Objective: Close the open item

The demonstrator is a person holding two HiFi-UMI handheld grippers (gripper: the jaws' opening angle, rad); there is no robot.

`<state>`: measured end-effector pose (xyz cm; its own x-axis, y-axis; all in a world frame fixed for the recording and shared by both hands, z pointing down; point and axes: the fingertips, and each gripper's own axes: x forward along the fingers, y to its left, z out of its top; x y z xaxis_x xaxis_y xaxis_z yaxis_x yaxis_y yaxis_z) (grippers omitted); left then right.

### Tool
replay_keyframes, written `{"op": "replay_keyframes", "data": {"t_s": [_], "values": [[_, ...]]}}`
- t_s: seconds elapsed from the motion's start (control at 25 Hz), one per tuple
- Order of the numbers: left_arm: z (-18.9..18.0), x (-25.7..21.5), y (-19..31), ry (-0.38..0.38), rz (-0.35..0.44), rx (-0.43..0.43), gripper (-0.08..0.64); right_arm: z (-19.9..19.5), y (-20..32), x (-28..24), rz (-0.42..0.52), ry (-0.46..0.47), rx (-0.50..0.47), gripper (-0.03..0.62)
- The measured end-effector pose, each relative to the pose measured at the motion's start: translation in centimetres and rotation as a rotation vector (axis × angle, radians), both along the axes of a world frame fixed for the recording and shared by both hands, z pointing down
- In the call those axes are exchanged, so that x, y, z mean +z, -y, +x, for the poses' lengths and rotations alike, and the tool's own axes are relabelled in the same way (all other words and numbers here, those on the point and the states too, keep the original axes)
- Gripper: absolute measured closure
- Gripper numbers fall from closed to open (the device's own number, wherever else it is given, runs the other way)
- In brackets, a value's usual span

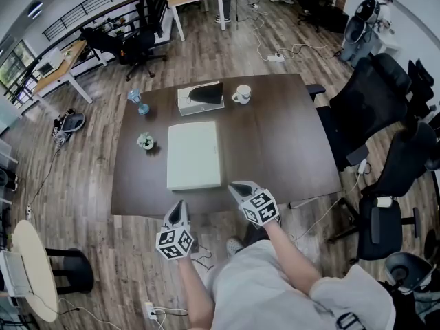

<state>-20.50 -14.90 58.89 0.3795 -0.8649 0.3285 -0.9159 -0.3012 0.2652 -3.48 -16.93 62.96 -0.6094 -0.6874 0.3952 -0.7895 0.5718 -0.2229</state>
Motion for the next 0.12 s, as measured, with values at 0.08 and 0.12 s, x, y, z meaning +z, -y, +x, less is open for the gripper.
{"op": "replay_keyframes", "data": {"t_s": [0.08, 0.12], "values": [[-0.02, 0.03, 0.00, 0.001, 0.000, 0.002, 0.554, -0.04, -0.01, 0.02, 0.000, 0.001, 0.001, 0.588], [-0.03, 0.03, 0.00, 0.001, 0.000, 0.003, 0.554, -0.07, -0.02, 0.03, 0.001, 0.001, 0.001, 0.588]]}}
